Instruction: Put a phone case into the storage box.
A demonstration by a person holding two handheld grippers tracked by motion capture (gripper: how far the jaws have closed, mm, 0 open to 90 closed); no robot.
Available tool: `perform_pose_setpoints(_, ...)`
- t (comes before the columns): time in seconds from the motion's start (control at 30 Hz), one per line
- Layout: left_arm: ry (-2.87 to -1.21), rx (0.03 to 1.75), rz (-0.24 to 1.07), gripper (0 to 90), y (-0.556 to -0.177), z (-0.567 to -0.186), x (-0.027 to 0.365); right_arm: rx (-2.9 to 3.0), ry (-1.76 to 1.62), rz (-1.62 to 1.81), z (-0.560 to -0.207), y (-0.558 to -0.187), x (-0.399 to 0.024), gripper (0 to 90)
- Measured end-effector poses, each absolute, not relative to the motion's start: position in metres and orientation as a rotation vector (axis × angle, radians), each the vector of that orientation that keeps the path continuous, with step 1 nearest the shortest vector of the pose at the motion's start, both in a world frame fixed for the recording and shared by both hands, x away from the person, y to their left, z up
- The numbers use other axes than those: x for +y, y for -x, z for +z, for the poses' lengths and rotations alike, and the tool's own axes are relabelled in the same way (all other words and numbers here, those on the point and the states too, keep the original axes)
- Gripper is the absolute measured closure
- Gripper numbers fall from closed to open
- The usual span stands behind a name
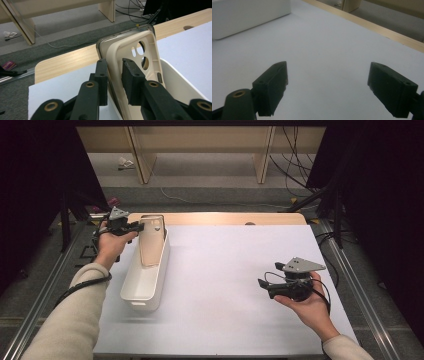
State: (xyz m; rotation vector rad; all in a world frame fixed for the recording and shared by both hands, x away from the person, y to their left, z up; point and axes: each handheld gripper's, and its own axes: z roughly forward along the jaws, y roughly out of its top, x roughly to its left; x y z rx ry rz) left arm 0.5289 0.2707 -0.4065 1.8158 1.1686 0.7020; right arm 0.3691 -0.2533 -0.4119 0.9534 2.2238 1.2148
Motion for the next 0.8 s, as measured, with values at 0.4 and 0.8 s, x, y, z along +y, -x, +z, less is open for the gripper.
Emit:
perform_pose_setpoints(0.4,-1.825,1.199,0.726,58.4,-0.531,-0.4051,0.2658,2.226,-0.954,1.221,-0.412,-0.3689,-0.253,17.3)
perform_pose_setpoints(0.8,-1.831,1.237,0.738,32.0,-0.5232,-0.3982,0.2679,2.226,-0.958,1.222,-0.4124,-0.3694,-0.253,17.2)
